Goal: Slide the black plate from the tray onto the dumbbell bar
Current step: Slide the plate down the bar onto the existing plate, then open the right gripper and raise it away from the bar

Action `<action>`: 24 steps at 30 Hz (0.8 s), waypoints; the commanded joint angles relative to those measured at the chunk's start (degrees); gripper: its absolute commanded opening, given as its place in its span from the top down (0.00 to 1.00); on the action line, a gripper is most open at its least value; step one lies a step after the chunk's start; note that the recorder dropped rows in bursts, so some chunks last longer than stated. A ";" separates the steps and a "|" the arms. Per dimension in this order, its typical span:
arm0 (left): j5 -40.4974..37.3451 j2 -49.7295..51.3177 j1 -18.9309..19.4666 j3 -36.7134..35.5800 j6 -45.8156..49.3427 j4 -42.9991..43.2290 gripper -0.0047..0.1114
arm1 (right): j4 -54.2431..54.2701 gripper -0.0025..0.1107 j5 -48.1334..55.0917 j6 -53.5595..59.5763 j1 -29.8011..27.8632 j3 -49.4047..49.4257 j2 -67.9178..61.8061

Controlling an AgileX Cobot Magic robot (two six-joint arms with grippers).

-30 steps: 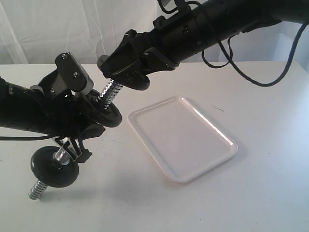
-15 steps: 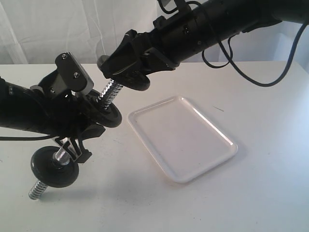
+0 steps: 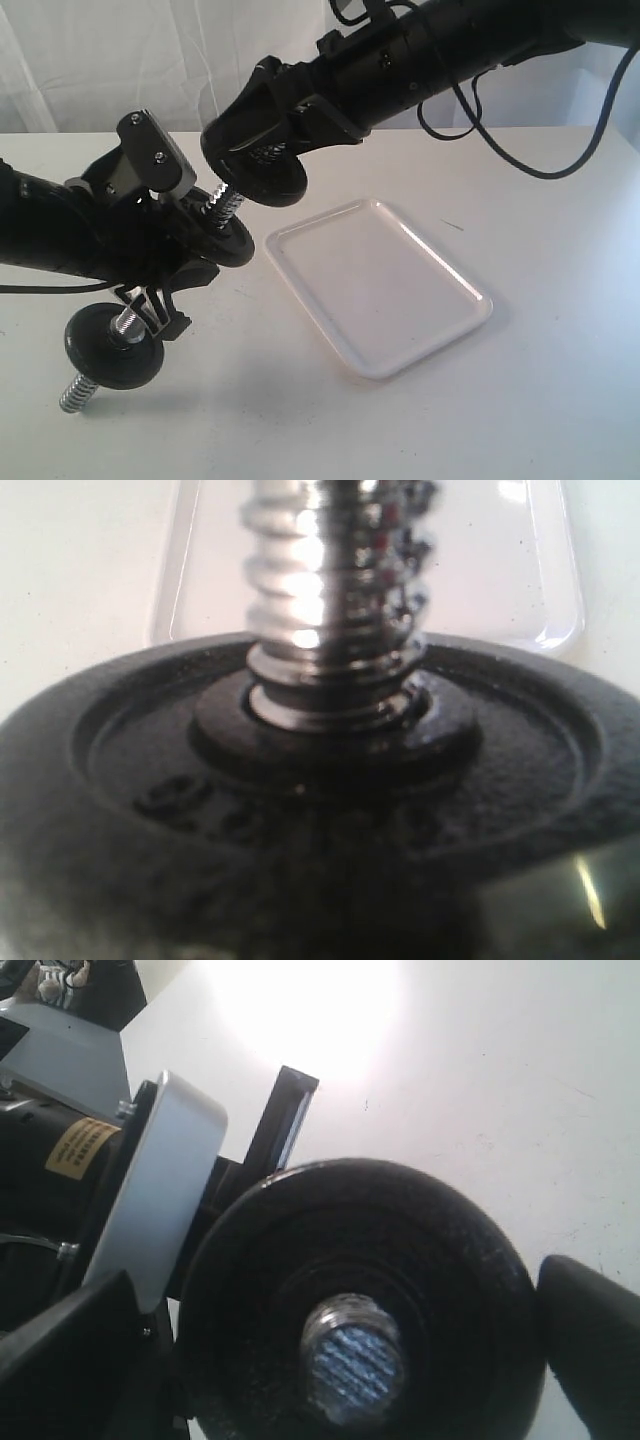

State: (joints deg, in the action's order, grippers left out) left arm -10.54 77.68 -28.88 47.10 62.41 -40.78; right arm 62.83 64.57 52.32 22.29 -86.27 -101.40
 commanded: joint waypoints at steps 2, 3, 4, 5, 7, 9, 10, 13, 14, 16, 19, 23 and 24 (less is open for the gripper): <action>5.96 -1.74 0.16 2.40 -1.12 -4.04 0.96 | 4.60 0.05 4.93 1.95 0.54 -0.55 2.03; 6.09 -1.74 0.16 2.40 -1.12 -4.04 0.96 | 4.60 0.05 4.78 2.55 0.42 -0.79 2.50; 6.23 -1.74 0.16 2.40 -1.12 -4.04 0.96 | 4.19 0.05 4.62 3.57 0.04 -1.29 3.00; 6.47 -1.74 0.16 2.40 -1.12 -4.04 0.96 | 4.05 0.05 4.62 4.62 -0.38 -1.88 3.61; 6.75 -1.74 0.16 2.40 -1.12 -4.04 0.96 | 4.04 0.05 4.38 5.63 -1.35 -3.16 4.77; 7.09 -1.74 0.16 2.40 -1.12 -4.04 0.96 | 3.81 0.05 4.38 5.76 -2.42 -4.38 6.01; 7.48 -1.74 0.16 2.40 -1.12 -4.04 0.96 | 3.50 0.05 4.24 5.94 -3.04 -4.79 6.64; 8.66 -1.74 0.16 2.40 -1.12 -4.04 0.96 | 0.56 0.05 2.93 5.94 -4.88 -5.18 8.55; 8.82 -1.74 0.16 2.40 -1.12 -4.04 0.96 | -0.58 0.05 2.83 5.94 -5.29 -5.18 8.91; 9.22 -1.74 0.16 2.40 -1.23 -4.04 0.96 | -2.78 0.05 3.18 5.65 -5.67 -5.18 9.48; 11.04 -1.74 0.16 2.40 -2.86 -5.09 0.96 | -6.38 0.05 5.32 4.36 -5.71 -5.18 9.58; 13.76 -1.74 0.16 2.40 -6.33 -6.66 0.96 | -8.29 0.05 5.39 4.36 -5.71 -5.18 9.58; 13.91 -1.74 0.16 2.40 -6.66 -6.66 0.96 | -8.40 0.05 5.39 4.36 -5.71 -5.18 9.58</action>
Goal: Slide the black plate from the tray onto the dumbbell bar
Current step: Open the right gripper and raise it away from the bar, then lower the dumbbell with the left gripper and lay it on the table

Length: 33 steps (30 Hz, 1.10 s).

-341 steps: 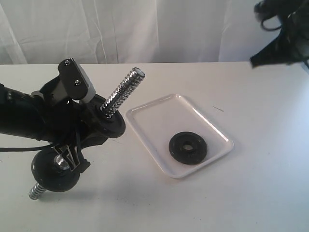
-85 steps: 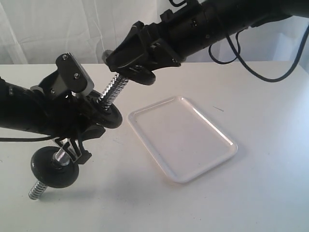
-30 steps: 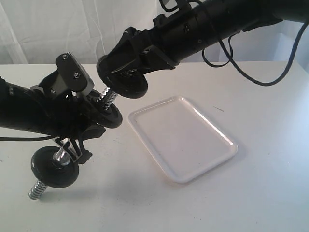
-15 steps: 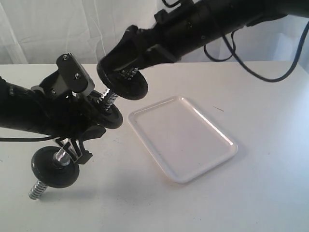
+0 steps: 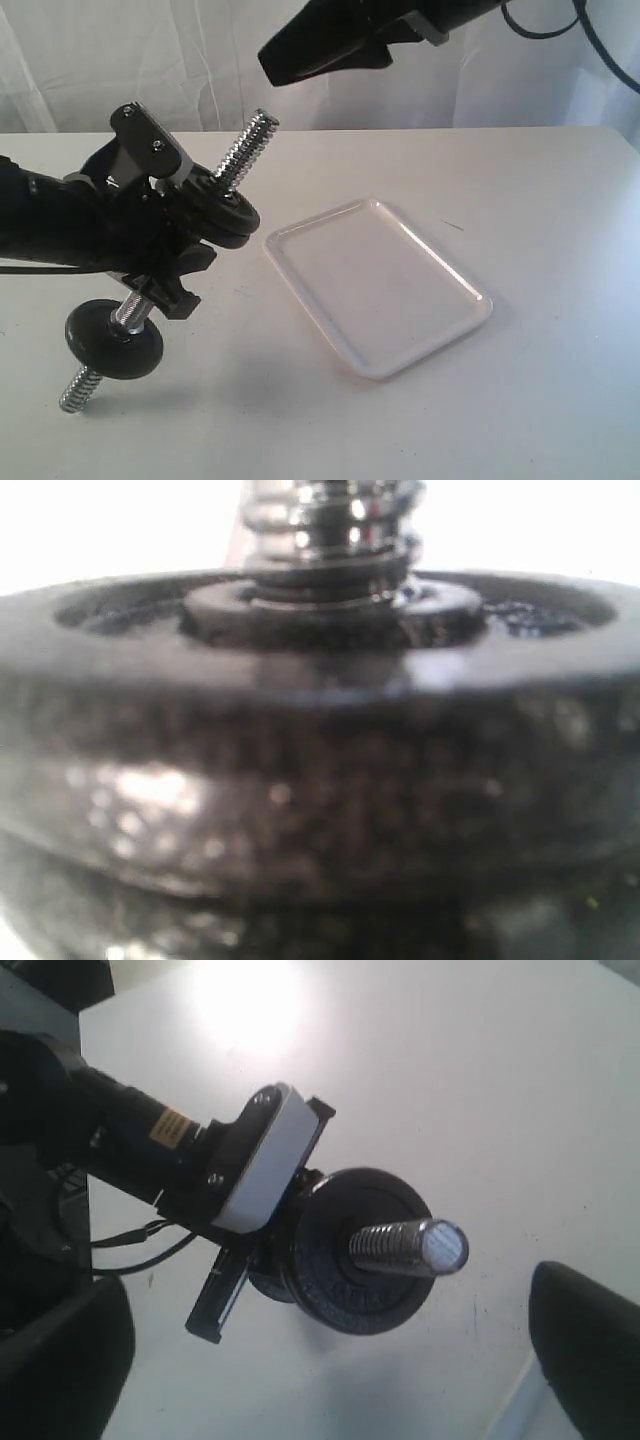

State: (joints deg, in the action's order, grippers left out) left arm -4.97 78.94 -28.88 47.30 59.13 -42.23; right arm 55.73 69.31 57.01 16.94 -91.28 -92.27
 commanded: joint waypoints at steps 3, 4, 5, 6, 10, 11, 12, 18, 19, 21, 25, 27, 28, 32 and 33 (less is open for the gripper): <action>8.33 -3.00 0.16 2.20 -3.63 -5.20 0.96 | -1.83 0.05 0.65 -0.33 -0.36 -0.17 0.46; 8.33 -3.00 0.16 2.20 -4.27 -5.20 0.96 | -1.94 0.05 0.65 -0.33 -0.36 -0.17 0.46; 8.33 -3.00 0.16 2.20 -5.22 -5.20 0.96 | -2.00 0.06 0.65 -0.33 -0.36 -0.17 0.46; 8.44 -2.89 0.16 2.20 -6.11 -5.20 0.96 | -2.09 0.09 0.65 -0.33 -0.36 -0.17 0.56; 8.44 -1.88 0.16 2.20 -10.46 -5.71 0.96 | -3.12 0.30 0.65 -0.33 -0.36 -0.17 1.04; 8.44 -1.28 0.16 2.20 -11.52 -5.71 0.96 | -3.12 0.37 0.65 -0.33 -0.36 -0.17 1.20; 8.33 -0.51 0.16 2.20 -12.34 -5.71 0.96 | -3.39 0.45 0.65 -0.48 -0.36 -0.17 1.26; 8.33 3.79 0.16 2.20 -15.94 -6.00 0.96 | -5.01 0.66 0.65 -4.79 -0.36 -0.17 1.53; 8.33 4.31 0.16 2.20 -15.94 -6.38 0.96 | -6.03 0.66 0.65 -5.54 -0.36 -0.17 1.53; 8.33 5.47 0.16 2.20 -16.07 -7.24 0.96 | -7.69 0.66 0.65 -8.13 -0.36 -0.17 1.53; 8.33 7.52 0.16 2.20 -17.41 -7.59 0.96 | -9.22 0.66 0.65 -11.00 -0.36 -0.17 1.53; 8.33 8.66 0.16 2.20 -17.41 -8.36 0.96 | -9.22 0.66 0.65 -11.43 -0.36 -0.17 1.53; 8.33 9.14 0.16 2.20 -17.41 -8.69 0.96 | -9.22 0.66 0.65 -11.43 -0.36 -0.17 1.53; 8.33 10.83 0.16 2.10 -17.41 -9.83 0.96 | -9.76 0.66 0.65 -12.30 -0.36 -0.17 1.53; 8.33 11.17 0.16 2.10 -17.41 -9.83 0.96 | -10.37 0.66 0.65 -12.54 -0.36 -0.17 1.53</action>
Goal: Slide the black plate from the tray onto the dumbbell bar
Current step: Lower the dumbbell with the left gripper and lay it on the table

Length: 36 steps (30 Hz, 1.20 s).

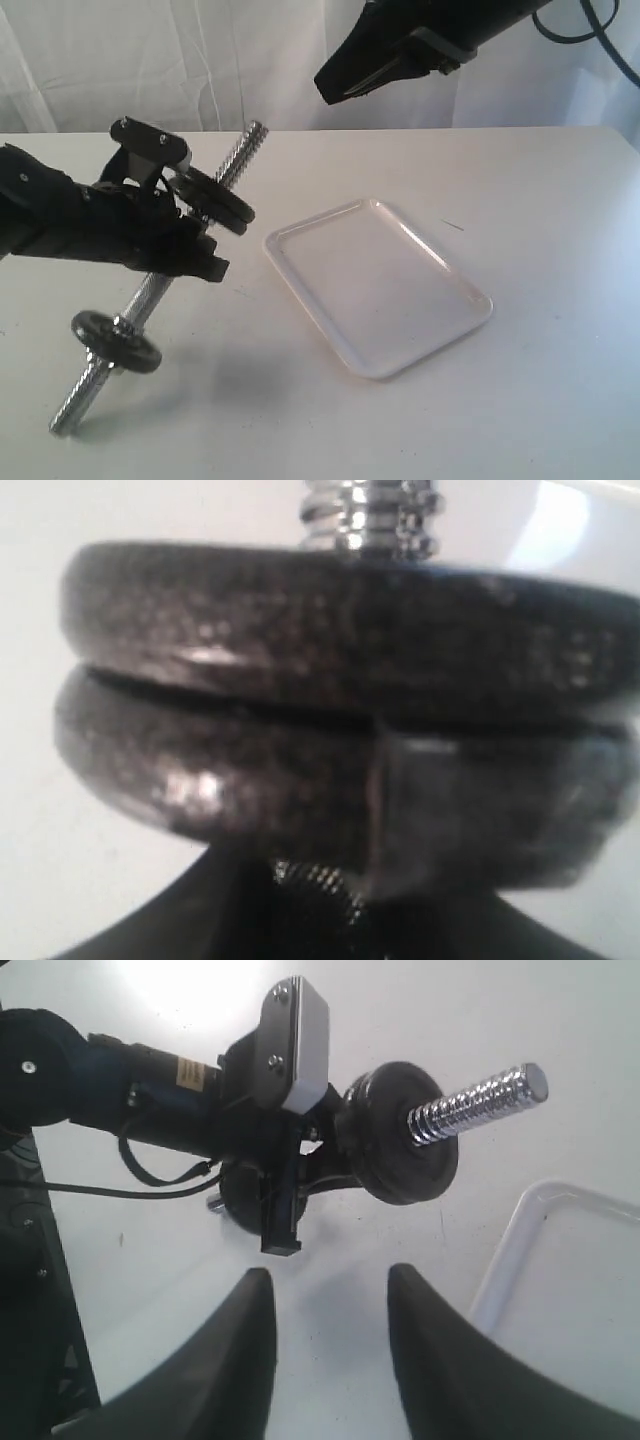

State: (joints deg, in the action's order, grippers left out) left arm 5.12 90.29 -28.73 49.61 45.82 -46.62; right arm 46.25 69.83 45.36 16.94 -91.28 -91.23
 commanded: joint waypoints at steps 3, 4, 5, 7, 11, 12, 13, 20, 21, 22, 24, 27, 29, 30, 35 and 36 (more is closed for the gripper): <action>-1.62 0.62 0.01 -0.21 -4.10 -5.75 0.96 | -2.69 0.66 0.13 -2.77 -0.36 -0.17 0.48; -1.62 0.85 0.01 -0.21 -4.10 -6.00 0.96 | -3.29 0.66 0.13 -3.26 -0.36 -0.17 0.48; -1.62 1.12 0.01 -0.21 -4.10 -6.00 0.96 | -3.55 0.66 0.13 -3.58 -0.36 -0.17 0.48; -0.65 1.72 0.01 -0.21 -4.10 -6.00 0.96 | -3.55 0.66 0.13 -3.58 -0.36 -0.17 0.48; 0.92 2.50 0.01 -0.21 -5.93 -6.55 0.96 | -3.54 0.66 0.13 -3.67 -0.36 -0.17 0.48; 1.86 2.52 0.01 -0.21 -6.04 -8.57 0.96 | -3.54 0.66 0.13 -3.75 -0.36 -0.17 0.48; 3.01 2.52 0.01 -0.21 -6.04 -10.24 0.96 | -3.54 0.66 0.13 -4.00 -0.36 -0.17 0.48; 6.17 2.95 0.01 -0.21 -6.04 -23.89 0.96 | -3.28 0.66 0.13 -4.32 -0.36 -0.17 0.48; 5.41 3.35 0.01 -0.21 -6.36 -26.01 0.96 | -3.29 0.66 0.13 -4.45 -0.36 -0.17 0.48; 5.07 3.68 0.01 -0.21 -6.98 -27.60 0.96 | -3.29 0.66 0.13 -4.75 -0.36 -0.17 0.48; 4.03 4.51 0.01 -0.21 -7.62 -32.55 0.96 | -3.29 0.66 0.13 -5.14 -0.36 -0.17 0.48; 2.29 5.16 0.01 -0.11 -8.43 -39.47 0.96 | -3.29 0.66 0.13 -5.39 -0.36 -0.17 0.48; 2.28 5.30 0.01 -0.11 -9.09 -42.91 0.96 | -3.29 0.66 0.13 -5.39 -0.36 -0.17 0.48; 2.69 5.30 0.01 -0.11 -9.92 -44.26 0.96 | -3.29 0.66 0.13 -5.39 -0.36 -0.17 0.48; 2.43 5.30 0.01 -0.11 -19.62 -49.44 0.96 | -3.29 0.66 0.13 -5.39 -0.36 -0.17 0.48; 2.43 5.30 0.01 -0.11 -20.51 -49.44 0.96 | -3.29 0.66 0.13 -5.39 -0.36 -0.17 0.48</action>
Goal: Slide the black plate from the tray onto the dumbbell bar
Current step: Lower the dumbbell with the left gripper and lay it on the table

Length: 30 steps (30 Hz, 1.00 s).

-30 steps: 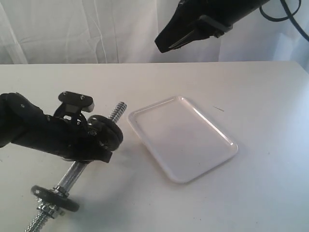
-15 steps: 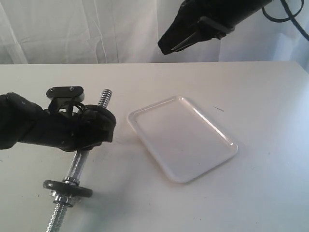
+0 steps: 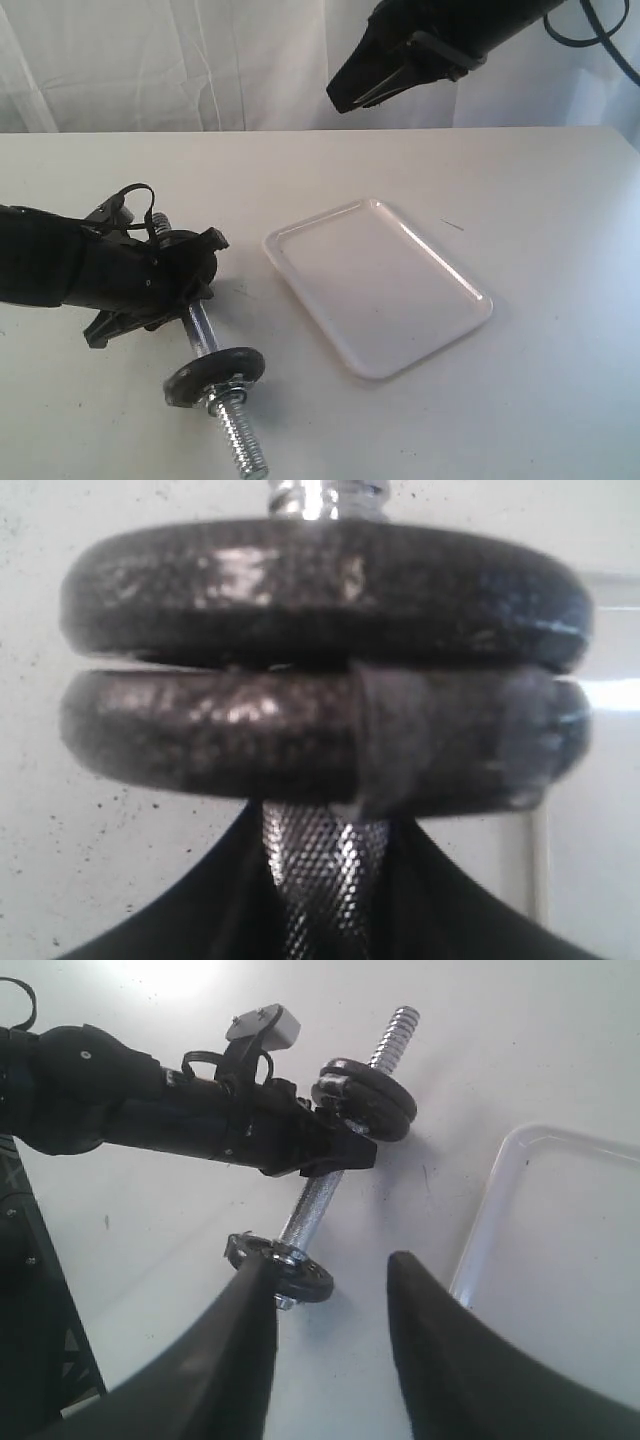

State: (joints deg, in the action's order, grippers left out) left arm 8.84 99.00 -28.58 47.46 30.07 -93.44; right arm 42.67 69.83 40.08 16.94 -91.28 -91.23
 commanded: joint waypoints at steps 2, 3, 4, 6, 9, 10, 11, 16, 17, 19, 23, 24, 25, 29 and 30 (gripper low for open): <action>-1.41 -3.41 -0.13 2.03 -5.06 -2.51 0.96 | 0.29 0.66 0.13 -0.11 -0.36 -0.17 0.48; -1.41 -3.41 -0.13 2.03 -5.06 -2.51 0.96 | 0.29 0.66 0.13 -0.11 -0.36 -0.17 0.48; -1.54 -3.41 -0.13 2.03 -5.06 -2.51 0.96 | 0.29 0.66 0.13 -0.11 -0.36 -0.17 0.48; -2.30 -3.41 -0.13 2.03 -4.88 -2.51 0.96 | 0.29 0.66 0.13 -0.11 -0.36 -0.17 0.48; -4.64 -2.36 -0.13 2.03 -4.88 -2.25 0.96 | 0.29 0.66 0.13 -0.33 -0.36 -0.17 0.48; -5.67 -1.95 -0.13 2.03 -4.88 -2.25 0.96 | 0.29 0.66 0.13 -0.33 -0.36 -0.17 0.48; -6.41 -1.84 -0.13 2.03 -4.88 -2.25 0.96 | 0.29 0.66 0.13 -0.33 -0.36 -0.17 0.48; -6.87 -1.71 -0.13 2.03 -4.88 -3.06 0.96 | 0.17 0.66 0.13 -0.45 -0.36 -0.17 0.48; -6.71 -1.71 -0.13 2.03 -4.88 -3.32 0.96 | 0.07 0.66 0.13 -0.44 -0.36 -0.17 0.48; -6.54 -1.71 -0.13 2.03 -4.88 -3.32 0.96 | 0.07 0.66 0.13 -0.44 -0.36 -0.17 0.48; -6.86 -1.71 -0.13 2.03 -4.88 -3.32 0.90 | 0.07 0.66 0.13 -0.44 -0.36 -0.17 0.48; -7.08 -1.71 -0.13 2.03 -4.88 -3.44 0.86 | 0.07 0.66 0.13 -0.44 -0.36 -0.17 0.48; -7.09 -1.71 -0.13 2.03 -4.88 -3.89 0.82 | 0.07 0.66 0.13 -0.44 -0.36 -0.17 0.48; -7.09 -1.71 -0.13 2.03 -4.88 -5.76 0.62 | 0.07 0.66 0.13 -0.44 -0.36 -0.17 0.48; -7.09 -1.71 -0.13 2.03 -4.88 -6.11 0.57 | 0.07 0.66 0.13 -0.44 -0.36 -0.17 0.48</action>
State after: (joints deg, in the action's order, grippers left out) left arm 6.09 99.74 -28.53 47.75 25.50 -96.69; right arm 42.67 69.83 39.86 16.94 -91.28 -91.23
